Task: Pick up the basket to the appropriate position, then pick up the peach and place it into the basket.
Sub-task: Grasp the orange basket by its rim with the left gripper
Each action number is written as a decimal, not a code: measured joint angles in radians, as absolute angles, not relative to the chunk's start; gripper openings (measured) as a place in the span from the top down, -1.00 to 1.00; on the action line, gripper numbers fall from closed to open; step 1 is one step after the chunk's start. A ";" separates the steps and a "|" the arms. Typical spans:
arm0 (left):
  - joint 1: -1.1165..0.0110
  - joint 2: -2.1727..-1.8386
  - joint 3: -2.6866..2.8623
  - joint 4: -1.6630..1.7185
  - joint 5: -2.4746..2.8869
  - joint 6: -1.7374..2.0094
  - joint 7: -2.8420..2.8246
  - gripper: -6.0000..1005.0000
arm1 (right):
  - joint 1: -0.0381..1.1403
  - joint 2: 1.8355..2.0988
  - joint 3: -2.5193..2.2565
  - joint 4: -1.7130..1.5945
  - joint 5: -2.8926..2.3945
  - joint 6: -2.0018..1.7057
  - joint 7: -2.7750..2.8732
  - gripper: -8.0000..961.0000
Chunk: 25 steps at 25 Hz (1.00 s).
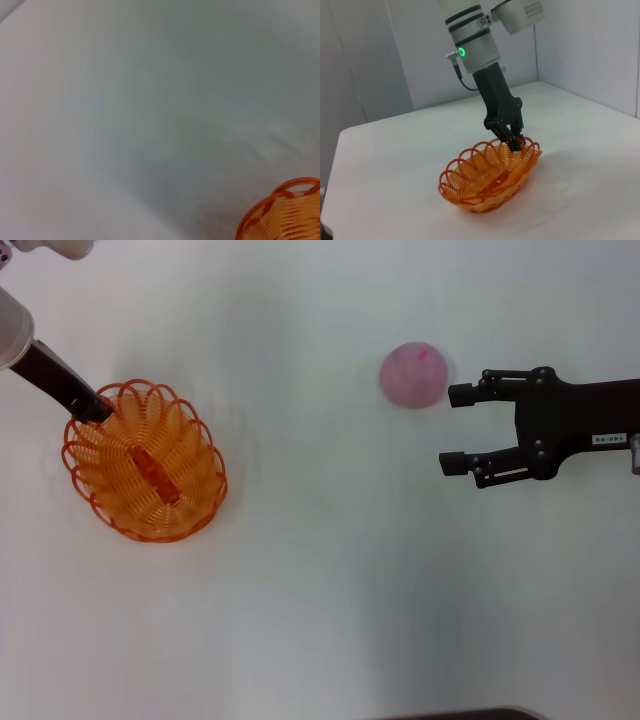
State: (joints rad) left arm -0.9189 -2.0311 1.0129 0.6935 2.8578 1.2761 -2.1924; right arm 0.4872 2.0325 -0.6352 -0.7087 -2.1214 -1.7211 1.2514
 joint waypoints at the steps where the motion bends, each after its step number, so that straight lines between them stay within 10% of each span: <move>1: -0.919 -2.031 1.013 0.693 2.858 1.276 -2.192 0.71 | 0.487 2.032 -0.635 -0.709 -2.121 -1.719 1.251 -0.81; 25: -0.894 -2.047 0.998 0.956 2.857 1.510 -2.390 0.79 | 0.488 2.027 -0.633 -0.714 -2.122 -1.719 1.250 -0.79</move>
State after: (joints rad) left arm -0.8944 -2.0466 0.9976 0.9562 2.8573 1.5096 -2.3899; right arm 0.4877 2.0269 -0.6334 -0.7135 -2.1215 -1.7193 1.2501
